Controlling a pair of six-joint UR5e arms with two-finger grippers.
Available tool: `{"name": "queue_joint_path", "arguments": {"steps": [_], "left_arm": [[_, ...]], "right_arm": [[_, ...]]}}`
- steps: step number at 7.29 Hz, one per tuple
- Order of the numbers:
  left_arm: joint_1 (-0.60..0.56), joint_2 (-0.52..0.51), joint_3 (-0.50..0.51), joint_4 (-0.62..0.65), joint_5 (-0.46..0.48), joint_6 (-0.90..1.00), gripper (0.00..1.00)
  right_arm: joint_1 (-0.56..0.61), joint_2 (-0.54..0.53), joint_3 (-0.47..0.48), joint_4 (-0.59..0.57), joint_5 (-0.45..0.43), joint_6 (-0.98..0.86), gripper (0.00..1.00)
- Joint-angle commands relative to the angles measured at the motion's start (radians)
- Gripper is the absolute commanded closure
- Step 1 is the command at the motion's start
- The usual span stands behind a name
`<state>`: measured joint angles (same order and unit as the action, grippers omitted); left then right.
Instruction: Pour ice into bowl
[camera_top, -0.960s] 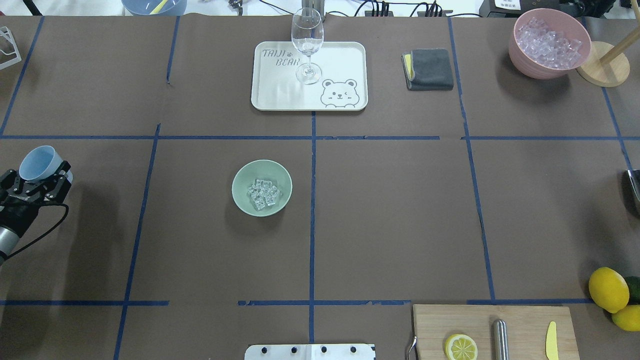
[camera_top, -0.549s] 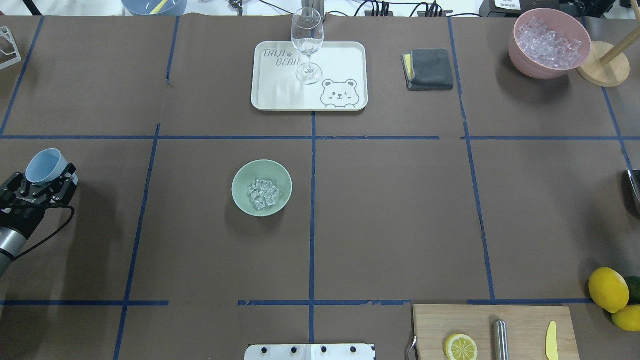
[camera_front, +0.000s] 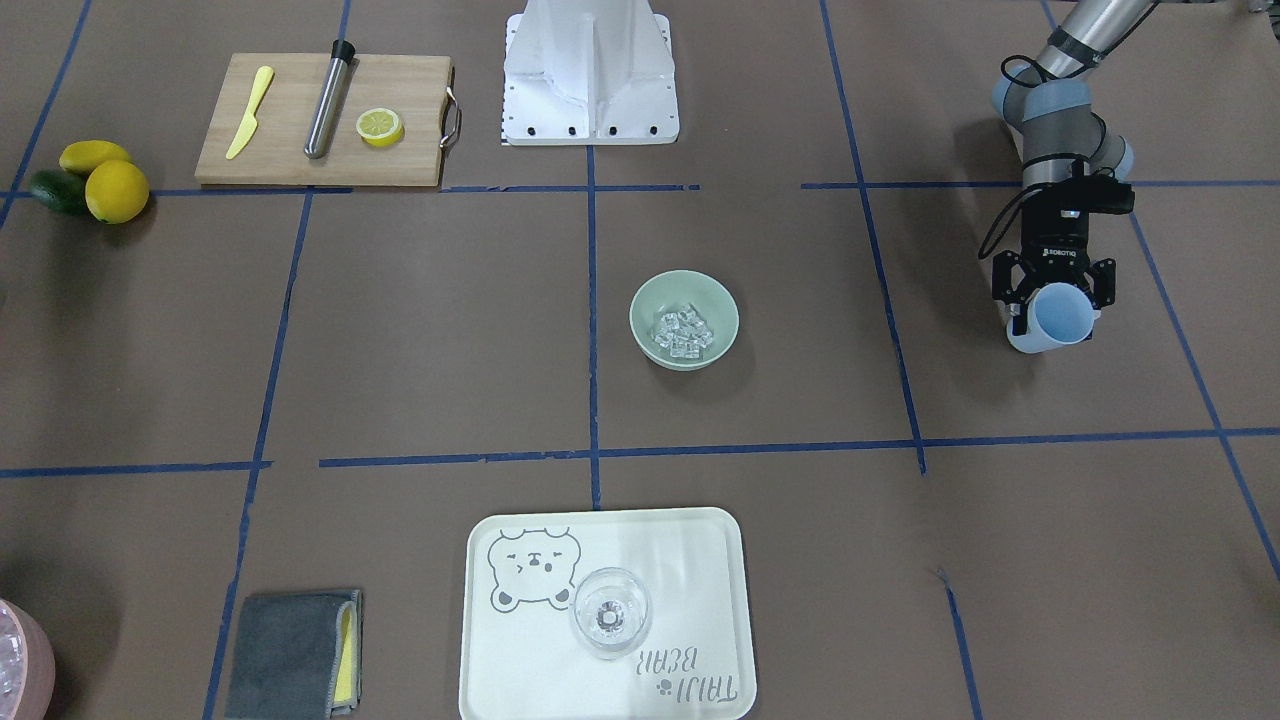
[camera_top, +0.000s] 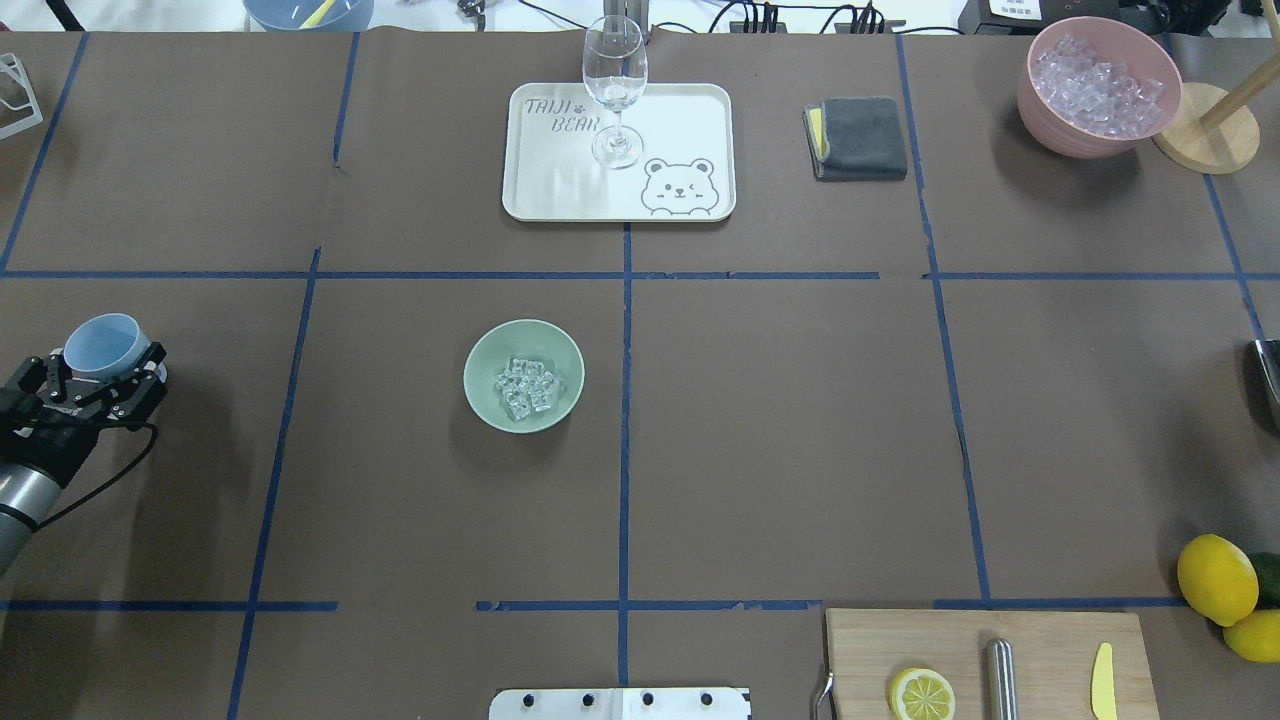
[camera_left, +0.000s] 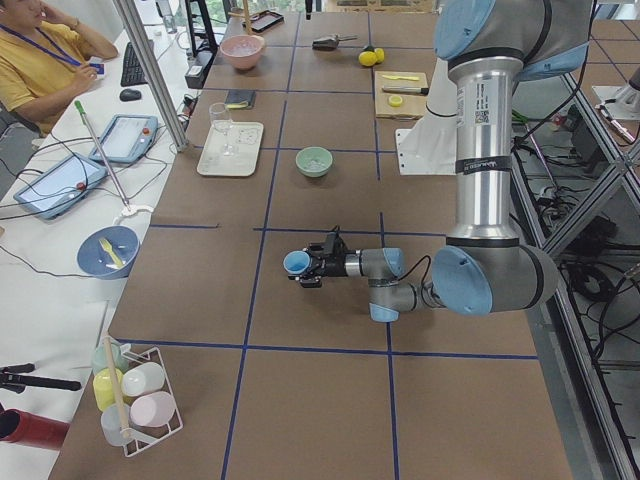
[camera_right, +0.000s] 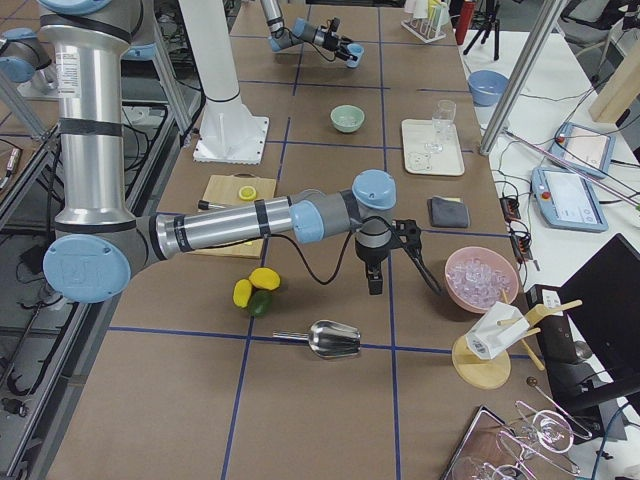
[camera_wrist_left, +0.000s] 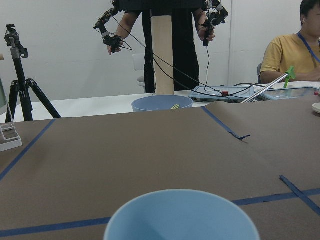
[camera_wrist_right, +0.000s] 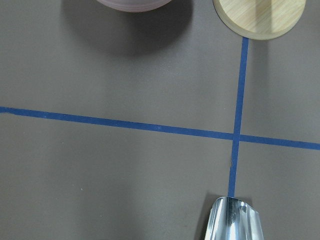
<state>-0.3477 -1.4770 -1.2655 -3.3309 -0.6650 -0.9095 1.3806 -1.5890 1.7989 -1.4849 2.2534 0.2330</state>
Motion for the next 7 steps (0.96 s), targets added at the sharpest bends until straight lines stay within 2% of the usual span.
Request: {"name": "queue_joint_path", "arguments": {"steps": [1,3,5,6,7], "left_arm": [[0.013,0.006,-0.002,-0.015,0.008,0.0,0.0],[0.01,0.041,-0.053,-0.059,0.021,0.004,0.0],[0.01,0.086,-0.13,-0.137,0.128,0.017,0.0],[0.009,0.087,-0.177,-0.137,0.14,0.029,0.0],[0.009,0.086,-0.234,-0.136,0.102,0.144,0.0]], "right_arm": [[0.0,0.003,-0.001,0.0,0.0,0.0,0.0],[0.0,0.003,0.0,0.0,0.0,0.002,0.0],[0.0,0.004,0.0,0.0,0.0,0.002,0.0],[0.0,0.006,0.002,0.0,0.002,0.003,0.0],[0.0,0.006,0.002,0.0,0.002,0.003,0.0]]}}
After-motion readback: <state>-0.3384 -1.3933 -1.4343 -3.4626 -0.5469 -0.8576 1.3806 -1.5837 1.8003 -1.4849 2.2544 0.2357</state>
